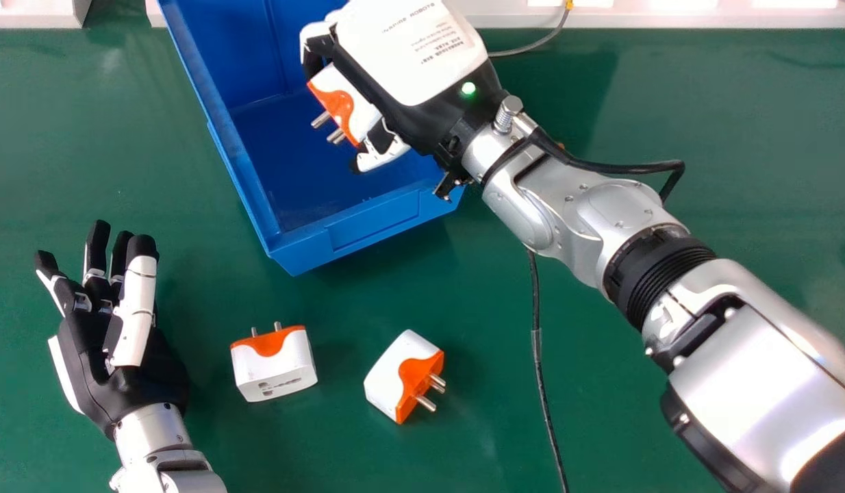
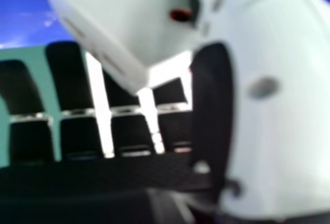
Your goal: Pick all objects and put in blue box
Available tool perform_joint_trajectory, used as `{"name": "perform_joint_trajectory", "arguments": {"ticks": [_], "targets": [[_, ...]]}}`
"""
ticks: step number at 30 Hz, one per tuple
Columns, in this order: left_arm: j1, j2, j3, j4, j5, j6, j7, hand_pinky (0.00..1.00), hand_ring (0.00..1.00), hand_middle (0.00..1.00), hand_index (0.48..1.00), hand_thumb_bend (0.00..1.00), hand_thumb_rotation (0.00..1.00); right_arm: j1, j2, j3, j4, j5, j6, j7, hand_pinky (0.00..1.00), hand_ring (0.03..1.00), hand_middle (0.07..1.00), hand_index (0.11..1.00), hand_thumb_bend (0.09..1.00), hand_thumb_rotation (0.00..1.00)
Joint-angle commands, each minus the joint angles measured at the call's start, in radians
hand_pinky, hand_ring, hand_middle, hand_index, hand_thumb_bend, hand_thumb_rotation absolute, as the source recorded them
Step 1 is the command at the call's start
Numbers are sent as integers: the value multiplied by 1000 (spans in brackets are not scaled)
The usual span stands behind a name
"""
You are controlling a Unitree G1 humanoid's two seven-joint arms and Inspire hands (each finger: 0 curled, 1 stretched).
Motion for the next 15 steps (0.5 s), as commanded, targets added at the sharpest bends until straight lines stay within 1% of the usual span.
{"name": "perform_joint_trajectory", "arguments": {"ticks": [1,2,3,5,6,7,8,9,11,12,13,14,15], "targets": [[-3,5,2,2,-4,-10,-9,847,877,893,898,679,81,-55,1,31,-31,-26,59,7,549,690,777,721,702,4],[-3,6,3,2,-4,-10,-9,847,877,893,898,679,81,-52,0,43,-41,-35,83,12,549,690,777,721,702,4],[-3,6,3,3,-4,-11,-8,846,876,892,897,680,80,-48,1,52,-50,-43,108,13,579,721,809,746,733,5],[-2,7,1,4,0,-12,-8,846,876,892,897,680,80,-39,3,64,-68,-49,146,10,579,721,809,746,733,5],[-2,7,0,3,1,-12,-7,848,876,892,896,677,79,-35,4,69,-75,-50,159,5,640,776,847,792,787,64],[-2,7,1,3,-1,-11,-10,846,877,893,895,671,80,-31,4,71,-83,-50,169,1,795,886,922,894,892,232],[-2,7,1,3,-4,-10,-14,845,877,893,894,669,79,-28,4,74,-91,-51,174,-3,890,942,960,946,946,338],[-2,6,2,2,-5,-10,-14,845,877,894,893,669,77,-25,3,76,-98,-52,177,-9,944,971,980,973,973,406],[-1,7,0,2,0,-11,-10,845,876,892,893,669,77,-19,-1,75,-108,-48,166,-33,972,985,990,986,987,450],[-1,8,-2,5,4,-13,-7,845,876,892,893,669,77,-18,-3,77,-112,-48,161,-49,972,985,990,986,987,450],[-1,9,-1,7,4,-13,-6,840,876,892,894,669,80,-18,-5,80,-114,-50,158,-63,982,991,994,991,993,479],[-2,10,-1,8,4,-13,-6,832,878,895,895,674,86,-18,-6,83,-115,-51,156,-72,993,997,998,997,998,534],[-2,10,1,7,0,-12,-11,829,880,896,895,676,87,-19,-6,85,-116,-51,157,-84,997,999,999,999,1000,555]]}}
